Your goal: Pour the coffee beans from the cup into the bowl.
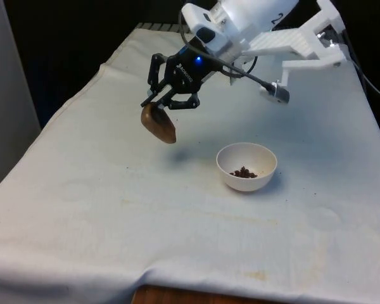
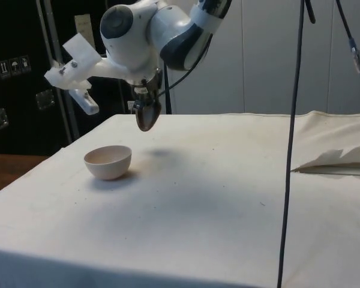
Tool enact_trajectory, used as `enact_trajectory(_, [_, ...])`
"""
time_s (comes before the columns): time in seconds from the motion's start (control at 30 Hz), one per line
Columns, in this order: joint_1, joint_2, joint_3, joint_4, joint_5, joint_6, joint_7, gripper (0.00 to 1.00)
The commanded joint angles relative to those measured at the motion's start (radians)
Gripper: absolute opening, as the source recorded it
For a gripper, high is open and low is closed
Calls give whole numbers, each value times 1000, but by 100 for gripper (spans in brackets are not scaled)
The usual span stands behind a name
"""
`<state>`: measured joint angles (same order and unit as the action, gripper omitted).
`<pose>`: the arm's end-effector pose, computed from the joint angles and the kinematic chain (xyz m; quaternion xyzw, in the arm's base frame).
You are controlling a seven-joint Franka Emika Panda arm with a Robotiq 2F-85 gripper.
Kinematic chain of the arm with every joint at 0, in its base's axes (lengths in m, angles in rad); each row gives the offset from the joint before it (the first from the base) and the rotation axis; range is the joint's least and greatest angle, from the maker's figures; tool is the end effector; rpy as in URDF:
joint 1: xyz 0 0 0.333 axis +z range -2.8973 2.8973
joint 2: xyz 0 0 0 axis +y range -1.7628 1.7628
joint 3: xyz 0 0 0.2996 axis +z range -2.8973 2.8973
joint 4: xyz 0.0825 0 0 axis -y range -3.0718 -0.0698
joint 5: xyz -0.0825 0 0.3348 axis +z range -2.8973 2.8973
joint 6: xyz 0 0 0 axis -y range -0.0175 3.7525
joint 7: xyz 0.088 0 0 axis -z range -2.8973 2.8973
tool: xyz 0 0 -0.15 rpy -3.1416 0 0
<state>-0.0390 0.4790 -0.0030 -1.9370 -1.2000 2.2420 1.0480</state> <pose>0.5829 -0.0830 0.2288 0.9041 -0.0940 0.1349 0.3944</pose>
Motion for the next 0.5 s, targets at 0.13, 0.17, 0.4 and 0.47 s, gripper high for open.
enact_trajectory(0.13, [-13,-1,-23,-9,42,65,-36,0])
enact_trajectory(0.17, [-13,-1,-28,-10,47,71,-40,0])
enact_trajectory(0.4, [-15,-1,-62,-14,84,125,-68,0])
enact_trajectory(0.47, [-15,-1,-71,-16,93,139,-76,0])
